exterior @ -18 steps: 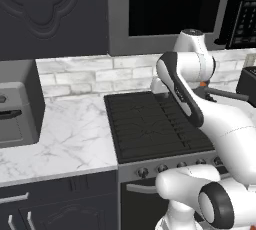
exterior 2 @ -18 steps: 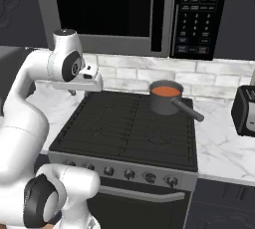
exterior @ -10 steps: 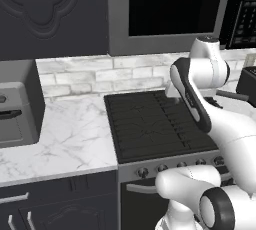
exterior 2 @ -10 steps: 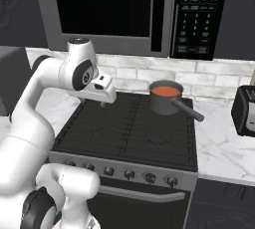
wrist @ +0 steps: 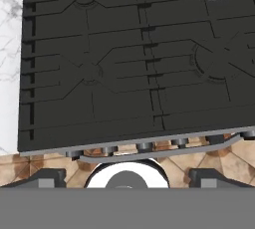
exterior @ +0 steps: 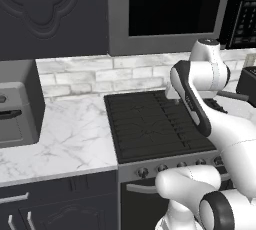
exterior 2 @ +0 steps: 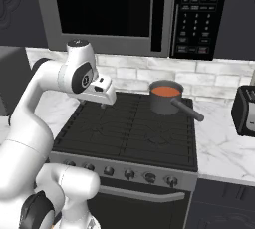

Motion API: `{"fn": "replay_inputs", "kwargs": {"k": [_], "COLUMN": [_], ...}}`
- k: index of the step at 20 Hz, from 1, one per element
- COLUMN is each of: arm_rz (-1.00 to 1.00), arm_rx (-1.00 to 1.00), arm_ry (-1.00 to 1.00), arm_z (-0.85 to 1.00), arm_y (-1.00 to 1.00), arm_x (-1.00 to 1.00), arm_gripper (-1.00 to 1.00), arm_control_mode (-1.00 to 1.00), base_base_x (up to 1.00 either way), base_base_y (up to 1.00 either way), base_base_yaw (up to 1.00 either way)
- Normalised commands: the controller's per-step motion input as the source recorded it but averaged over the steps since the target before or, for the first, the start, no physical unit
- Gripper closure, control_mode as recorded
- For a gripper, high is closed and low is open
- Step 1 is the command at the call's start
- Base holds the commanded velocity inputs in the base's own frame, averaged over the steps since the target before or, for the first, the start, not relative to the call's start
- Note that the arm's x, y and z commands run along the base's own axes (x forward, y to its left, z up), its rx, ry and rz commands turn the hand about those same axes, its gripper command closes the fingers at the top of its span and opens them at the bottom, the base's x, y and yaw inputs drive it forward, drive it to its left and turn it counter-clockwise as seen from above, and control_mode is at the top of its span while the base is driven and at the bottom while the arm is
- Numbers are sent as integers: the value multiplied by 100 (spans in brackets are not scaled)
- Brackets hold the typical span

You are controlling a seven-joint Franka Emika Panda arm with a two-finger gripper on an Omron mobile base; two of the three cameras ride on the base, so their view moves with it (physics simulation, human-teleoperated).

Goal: Wait until the marinara sauce is simmered to a deep red color and then turn off the stove.

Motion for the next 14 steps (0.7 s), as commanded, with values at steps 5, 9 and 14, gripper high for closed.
{"fn": "replay_inputs", "kwargs": {"k": [5, 9, 14], "arm_rz": [0, 0, 0], "arm_rx": [0, 0, 0], "arm_ry": [0, 0, 0], "arm_z": [0, 0, 0], "arm_y": [0, 0, 0], "arm_x": [0, 0, 0], "arm_gripper": [-100, -100, -100], "arm_control_mode": [-100, -100, -100], "base_base_x": [0, 0, 0], "base_base_y": [0, 0, 0], "base_base_yaw": [0, 0, 0]}}
